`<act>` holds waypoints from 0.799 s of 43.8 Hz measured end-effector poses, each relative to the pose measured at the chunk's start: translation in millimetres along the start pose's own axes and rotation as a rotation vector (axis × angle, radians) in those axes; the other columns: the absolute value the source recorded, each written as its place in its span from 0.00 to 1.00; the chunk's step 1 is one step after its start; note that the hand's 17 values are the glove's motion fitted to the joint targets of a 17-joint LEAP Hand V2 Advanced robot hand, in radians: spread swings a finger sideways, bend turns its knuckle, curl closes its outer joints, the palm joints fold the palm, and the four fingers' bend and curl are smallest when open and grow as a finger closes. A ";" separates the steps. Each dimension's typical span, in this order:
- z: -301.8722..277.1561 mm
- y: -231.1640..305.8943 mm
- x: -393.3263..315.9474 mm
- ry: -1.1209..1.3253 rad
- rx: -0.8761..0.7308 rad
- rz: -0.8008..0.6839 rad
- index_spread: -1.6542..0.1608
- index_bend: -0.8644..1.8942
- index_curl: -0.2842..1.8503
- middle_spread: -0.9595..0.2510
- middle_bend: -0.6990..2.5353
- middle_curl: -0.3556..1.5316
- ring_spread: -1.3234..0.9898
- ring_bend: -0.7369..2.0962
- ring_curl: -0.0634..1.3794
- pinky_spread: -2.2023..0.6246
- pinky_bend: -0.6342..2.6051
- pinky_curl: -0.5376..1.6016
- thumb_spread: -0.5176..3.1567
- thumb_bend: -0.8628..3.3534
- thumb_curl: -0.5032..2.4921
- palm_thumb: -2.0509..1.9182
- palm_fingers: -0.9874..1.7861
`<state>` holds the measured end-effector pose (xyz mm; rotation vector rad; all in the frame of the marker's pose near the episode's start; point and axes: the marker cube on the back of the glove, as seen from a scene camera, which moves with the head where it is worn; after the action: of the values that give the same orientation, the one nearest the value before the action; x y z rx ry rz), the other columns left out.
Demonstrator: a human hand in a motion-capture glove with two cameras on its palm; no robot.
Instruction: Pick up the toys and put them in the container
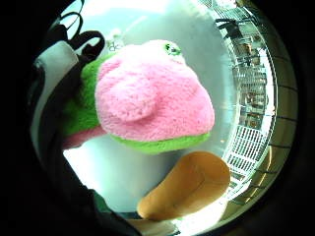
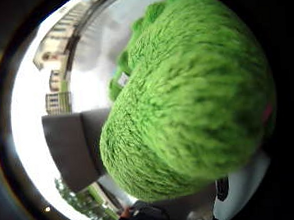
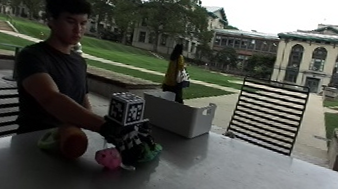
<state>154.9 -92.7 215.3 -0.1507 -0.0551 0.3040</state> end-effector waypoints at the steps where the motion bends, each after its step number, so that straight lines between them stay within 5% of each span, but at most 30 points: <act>1: -0.8 -1.0 1.8 0.005 0.007 -0.006 0.73 0.37 0.22 0.60 0.53 0.52 0.43 0.70 0.35 0.64 0.45 0.40 0.52 0.33 0.34 0.75 0.79; 15: -45.4 -12.6 12.4 -0.024 0.129 -0.050 0.73 0.42 0.25 0.59 0.56 0.52 0.43 0.69 0.35 0.62 0.43 0.41 0.54 0.36 0.37 0.77 0.80; 20: -98.8 -3.2 -6.6 -0.043 0.184 -0.029 0.72 0.38 0.25 0.56 0.50 0.50 0.42 0.69 0.35 0.61 0.47 0.42 0.49 0.31 0.38 0.71 0.72; 35: -253.6 40.2 -87.9 -0.110 0.269 -0.052 0.69 0.35 0.22 0.48 0.45 0.50 0.39 0.68 0.35 0.62 0.49 0.44 0.39 0.28 0.43 0.69 0.70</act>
<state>78.8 -116.7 -44.2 0.1345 -0.1265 0.2645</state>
